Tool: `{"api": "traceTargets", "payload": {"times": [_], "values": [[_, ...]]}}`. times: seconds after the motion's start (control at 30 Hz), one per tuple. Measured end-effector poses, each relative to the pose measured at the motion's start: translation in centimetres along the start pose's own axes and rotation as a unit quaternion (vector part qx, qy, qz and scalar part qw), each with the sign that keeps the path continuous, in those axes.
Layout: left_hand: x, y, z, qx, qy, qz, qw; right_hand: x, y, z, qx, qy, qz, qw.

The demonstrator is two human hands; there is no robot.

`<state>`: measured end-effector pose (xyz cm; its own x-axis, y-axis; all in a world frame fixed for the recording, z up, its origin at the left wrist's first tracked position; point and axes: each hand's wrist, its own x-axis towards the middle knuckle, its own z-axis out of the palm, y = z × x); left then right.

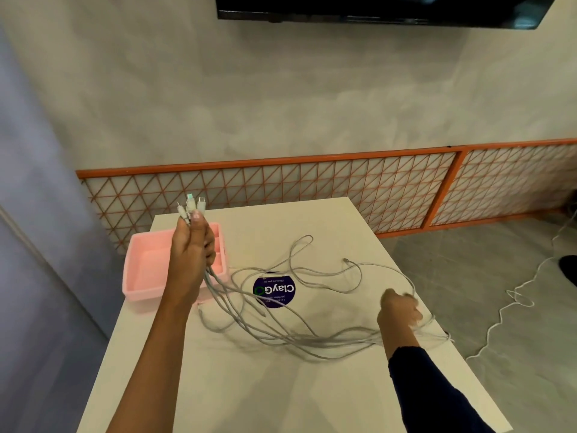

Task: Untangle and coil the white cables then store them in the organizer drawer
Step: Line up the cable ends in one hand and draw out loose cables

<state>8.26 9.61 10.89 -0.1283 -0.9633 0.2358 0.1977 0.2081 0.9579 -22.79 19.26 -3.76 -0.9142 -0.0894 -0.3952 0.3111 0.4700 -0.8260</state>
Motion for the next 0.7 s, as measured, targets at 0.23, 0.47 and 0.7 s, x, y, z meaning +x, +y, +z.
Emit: {"api": "traceTargets", "payload": {"times": [0.23, 0.47, 0.7], "values": [[0.1, 0.5, -0.4, -0.032, 0.012, -0.006, 0.999, -14.8, -6.1, 3.9, -0.164, -0.625, -0.333, 0.686], [0.1, 1.7, -1.4, -0.109, 0.05, -0.005, 0.993, -22.5, -1.4, 7.0, -0.215, -0.6, -0.418, 0.648], [0.8, 3.5, -4.0, -0.165, 0.121, 0.027, 0.979, -15.2, 5.4, 5.4, -0.374, -0.476, -0.329, 0.725]]}}
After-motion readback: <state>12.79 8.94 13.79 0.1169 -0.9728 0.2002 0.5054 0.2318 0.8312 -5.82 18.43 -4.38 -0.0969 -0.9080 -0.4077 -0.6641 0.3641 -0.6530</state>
